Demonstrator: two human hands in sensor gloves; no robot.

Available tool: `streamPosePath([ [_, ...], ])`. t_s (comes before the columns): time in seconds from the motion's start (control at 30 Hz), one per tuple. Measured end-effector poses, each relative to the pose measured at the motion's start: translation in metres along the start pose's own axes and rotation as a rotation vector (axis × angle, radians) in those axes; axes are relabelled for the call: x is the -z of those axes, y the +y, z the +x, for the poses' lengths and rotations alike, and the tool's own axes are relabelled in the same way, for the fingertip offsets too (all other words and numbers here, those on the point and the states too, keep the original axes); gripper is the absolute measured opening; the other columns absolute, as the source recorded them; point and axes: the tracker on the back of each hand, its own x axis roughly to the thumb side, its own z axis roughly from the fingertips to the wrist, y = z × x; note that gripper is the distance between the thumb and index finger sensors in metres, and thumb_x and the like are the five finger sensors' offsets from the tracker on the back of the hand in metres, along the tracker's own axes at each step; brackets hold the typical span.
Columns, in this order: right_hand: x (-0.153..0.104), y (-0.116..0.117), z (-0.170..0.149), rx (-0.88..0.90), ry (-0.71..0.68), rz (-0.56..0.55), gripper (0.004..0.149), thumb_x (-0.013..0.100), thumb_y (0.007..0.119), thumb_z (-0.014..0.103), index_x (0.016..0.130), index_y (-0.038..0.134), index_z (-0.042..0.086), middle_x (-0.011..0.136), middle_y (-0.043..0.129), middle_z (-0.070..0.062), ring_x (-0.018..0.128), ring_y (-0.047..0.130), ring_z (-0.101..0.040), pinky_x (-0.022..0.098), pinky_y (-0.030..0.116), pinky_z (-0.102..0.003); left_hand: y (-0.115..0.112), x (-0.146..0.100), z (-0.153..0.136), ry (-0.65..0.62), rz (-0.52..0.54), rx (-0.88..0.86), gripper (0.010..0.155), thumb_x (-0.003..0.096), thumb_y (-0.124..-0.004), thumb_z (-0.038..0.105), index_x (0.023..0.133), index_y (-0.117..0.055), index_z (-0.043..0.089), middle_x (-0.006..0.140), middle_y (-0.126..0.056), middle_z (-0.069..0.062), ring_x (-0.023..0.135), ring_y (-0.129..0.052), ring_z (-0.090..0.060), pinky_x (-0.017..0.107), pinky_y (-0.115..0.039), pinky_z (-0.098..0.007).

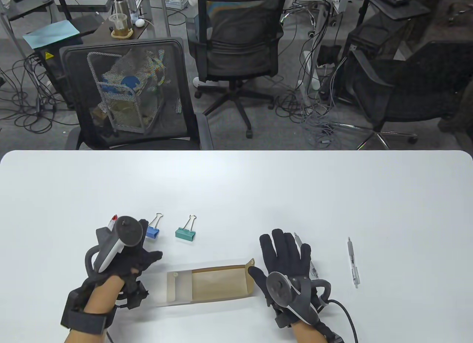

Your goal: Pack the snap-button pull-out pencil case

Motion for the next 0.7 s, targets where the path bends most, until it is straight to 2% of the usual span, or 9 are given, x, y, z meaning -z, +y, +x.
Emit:
streamPosePath([
  [0.13, 0.000, 0.000, 0.001, 0.002, -0.003, -0.007, 0.081, 0.037, 0.061, 0.076, 0.108, 0.042, 0.043, 0.123, 0.044, 0.007, 0.112, 0.056, -0.024, 0.079, 0.048, -0.063, -0.001, 0.031, 0.015, 0.166, 0.000, 0.082, 0.088, 0.0303, -0.093, 0.058, 0.108, -0.055, 0.041, 0.119, -0.053, 0.004, 0.115, -0.053, -0.031, 0.085, -0.034, -0.060],
  [0.33, -0.001, 0.001, 0.001, 0.007, -0.004, -0.009, 0.081, 0.037, 0.061, 0.076, 0.108, 0.042, 0.042, 0.123, 0.044, 0.006, 0.112, 0.056, -0.025, 0.078, 0.048, -0.063, -0.014, 0.061, 0.025, 0.287, -0.013, 0.184, 0.084, 0.0293, -0.094, 0.058, 0.106, -0.062, 0.043, 0.116, -0.061, 0.006, 0.112, -0.060, -0.029, 0.085, -0.038, -0.059],
  [0.5, -0.001, 0.001, 0.001, 0.008, -0.003, -0.004, 0.081, 0.038, 0.061, 0.076, 0.108, 0.042, 0.042, 0.123, 0.044, 0.006, 0.112, 0.056, -0.025, 0.078, 0.048, -0.063, -0.024, 0.073, 0.026, 0.329, -0.040, 0.224, 0.082, 0.0280, -0.095, 0.058, 0.103, -0.066, 0.043, 0.113, -0.066, 0.007, 0.110, -0.065, -0.028, 0.085, -0.040, -0.059],
  [0.7, -0.001, 0.001, 0.002, 0.008, -0.001, 0.000, 0.081, 0.038, 0.061, 0.076, 0.109, 0.042, 0.042, 0.123, 0.044, 0.006, 0.112, 0.056, -0.025, 0.078, 0.048, -0.063, -0.031, 0.075, 0.024, 0.333, -0.032, 0.228, 0.078, 0.0281, -0.094, 0.057, 0.100, -0.070, 0.040, 0.107, -0.074, 0.010, 0.105, -0.072, -0.026, 0.085, -0.043, -0.058],
])
